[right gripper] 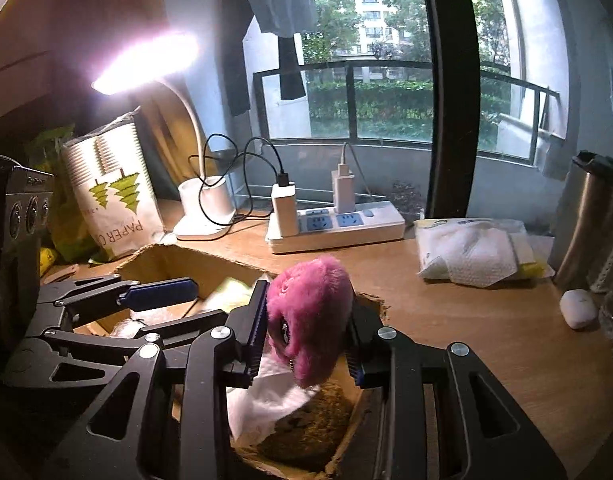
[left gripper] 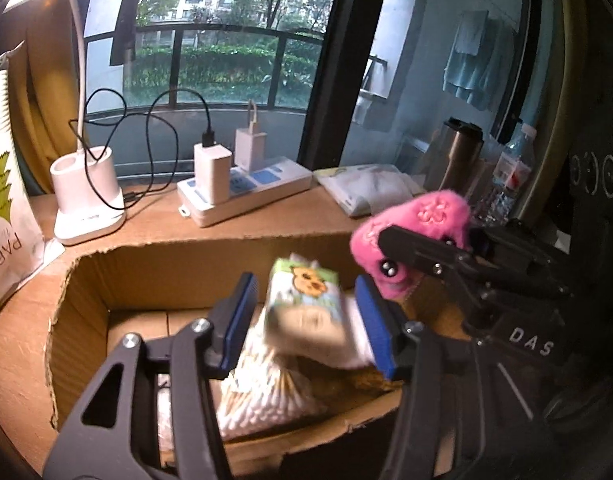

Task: Organize soft objects
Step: 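Carry the tissue pack and pink plush over the cardboard box with both grippers, then lower both items into the box and open both grippers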

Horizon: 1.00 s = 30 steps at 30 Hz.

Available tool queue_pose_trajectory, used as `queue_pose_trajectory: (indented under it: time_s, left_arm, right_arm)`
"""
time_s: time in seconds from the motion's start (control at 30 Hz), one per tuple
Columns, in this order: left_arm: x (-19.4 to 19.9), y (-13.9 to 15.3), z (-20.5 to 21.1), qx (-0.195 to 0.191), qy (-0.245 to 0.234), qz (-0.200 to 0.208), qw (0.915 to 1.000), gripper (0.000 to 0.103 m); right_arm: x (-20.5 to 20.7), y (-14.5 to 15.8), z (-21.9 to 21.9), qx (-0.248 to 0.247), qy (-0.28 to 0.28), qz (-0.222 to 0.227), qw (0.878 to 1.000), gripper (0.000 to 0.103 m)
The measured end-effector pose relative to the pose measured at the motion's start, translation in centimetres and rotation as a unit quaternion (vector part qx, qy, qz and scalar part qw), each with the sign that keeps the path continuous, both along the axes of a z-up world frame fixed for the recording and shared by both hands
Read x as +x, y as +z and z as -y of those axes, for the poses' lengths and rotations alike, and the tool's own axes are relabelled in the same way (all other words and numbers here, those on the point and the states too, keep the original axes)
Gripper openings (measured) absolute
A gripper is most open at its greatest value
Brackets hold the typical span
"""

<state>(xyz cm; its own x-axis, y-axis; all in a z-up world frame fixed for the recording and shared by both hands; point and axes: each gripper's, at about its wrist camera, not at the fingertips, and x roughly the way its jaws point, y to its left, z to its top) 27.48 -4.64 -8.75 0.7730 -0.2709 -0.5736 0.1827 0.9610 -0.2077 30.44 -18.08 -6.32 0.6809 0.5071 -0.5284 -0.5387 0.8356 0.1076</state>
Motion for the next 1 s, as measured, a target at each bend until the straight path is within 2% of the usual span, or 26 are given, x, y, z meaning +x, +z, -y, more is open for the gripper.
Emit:
queue_pose_trajectory:
  time_s: [0.1, 0.23, 0.27, 0.33, 0.37, 0.5, 0.6, 0.7, 0.77, 1.0]
  left_arm:
    - [-0.4, 0.2, -0.2, -0.004, 0.000, -0.001, 1.0000, 0.054]
    - [-1.1, 0.5, -0.3, 0.007, 0.005, 0.007, 0.9999, 0.055]
    - [-1.3, 0.5, -0.4, 0.013, 0.009, 0.009, 0.9998, 0.055]
    - [-1.4, 0.5, -0.9, 0.015, 0.017, 0.009, 0.9997, 0.055]
    - [-1.3, 0.5, -1.2, 0.012, 0.019, 0.006, 0.9997, 0.056]
    - [-1.2, 0.2, -2.2, 0.005, 0.031, 0.000, 0.9995, 0.056]
    - [-1.2, 0.1, -2.4, 0.004, 0.034, -0.003, 0.9994, 0.056]
    - [-1.2, 0.1, -2.4, 0.005, 0.033, 0.000, 0.9995, 0.056]
    - [-1.3, 0.2, -2.4, 0.008, 0.031, 0.002, 0.9995, 0.056]
    - [-1.4, 0.2, -2.6, 0.008, 0.033, 0.001, 0.9994, 0.057]
  right_arm:
    - [0.2, -0.1, -0.1, 0.008, 0.007, -0.005, 1.000, 0.035]
    - [0.5, -0.7, -0.5, -0.020, -0.007, -0.008, 1.000, 0.039]
    - [0.5, -0.8, -0.5, -0.022, -0.012, -0.008, 1.000, 0.042]
    - [0.5, -0.7, -0.3, -0.023, -0.019, -0.001, 1.000, 0.059]
    - [0.4, -0.6, -0.1, -0.022, -0.022, 0.003, 1.000, 0.061]
    - [0.5, -0.7, 0.3, -0.043, -0.046, 0.019, 0.998, 0.061]
    - [1.0, -1.5, 0.4, -0.063, -0.058, 0.006, 0.996, 0.061]
    - [1.4, -2.7, -0.1, -0.104, -0.070, -0.003, 0.992, 0.061]
    - [1.7, -3.7, -0.4, -0.118, -0.063, -0.022, 0.991, 0.061]
    - [1.2, -2.9, 0.1, -0.099, -0.063, -0.010, 0.993, 0.061]
